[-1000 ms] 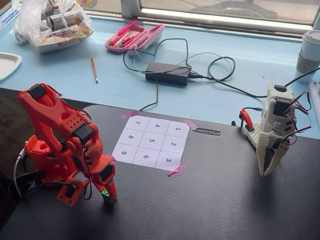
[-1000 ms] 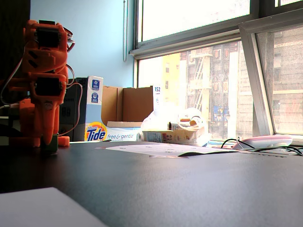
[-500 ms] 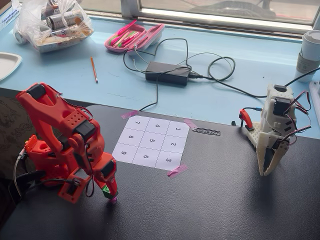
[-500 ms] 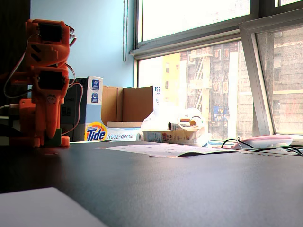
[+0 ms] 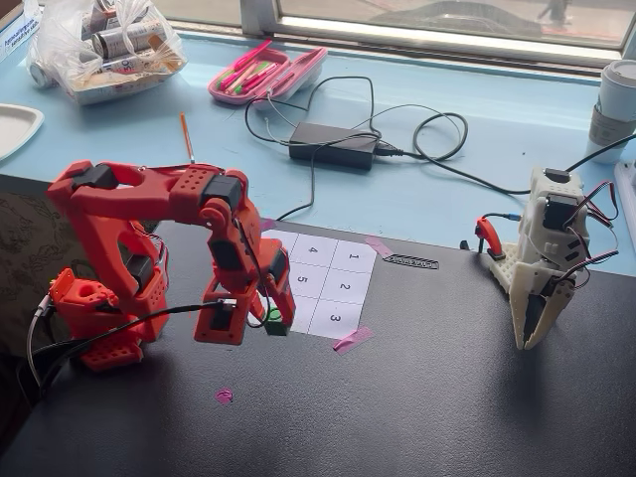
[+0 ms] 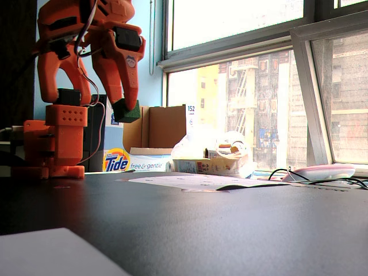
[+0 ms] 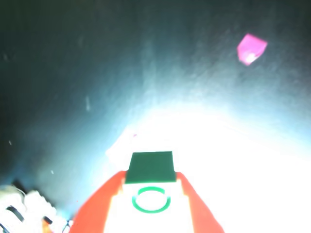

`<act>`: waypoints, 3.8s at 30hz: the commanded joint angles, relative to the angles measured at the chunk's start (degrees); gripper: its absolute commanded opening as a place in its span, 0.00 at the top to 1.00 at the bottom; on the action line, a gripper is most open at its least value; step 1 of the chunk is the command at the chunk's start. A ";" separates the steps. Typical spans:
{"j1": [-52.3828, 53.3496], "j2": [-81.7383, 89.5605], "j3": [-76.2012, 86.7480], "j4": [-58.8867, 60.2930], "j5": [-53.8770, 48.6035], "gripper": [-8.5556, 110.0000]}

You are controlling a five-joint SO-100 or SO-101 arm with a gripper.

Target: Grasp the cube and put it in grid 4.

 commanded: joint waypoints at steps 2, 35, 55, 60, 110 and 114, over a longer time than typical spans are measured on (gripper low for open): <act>-8.53 -11.51 -21.80 7.73 -1.32 0.93; -42.80 -52.65 -56.78 11.95 0.53 0.93; -45.88 -60.82 -59.15 7.38 0.53 0.93; -47.20 -61.52 -59.15 7.21 0.44 0.93; 0.44 32.52 20.04 -18.98 -16.52 0.93; 2.37 40.25 35.68 -28.65 -17.93 0.93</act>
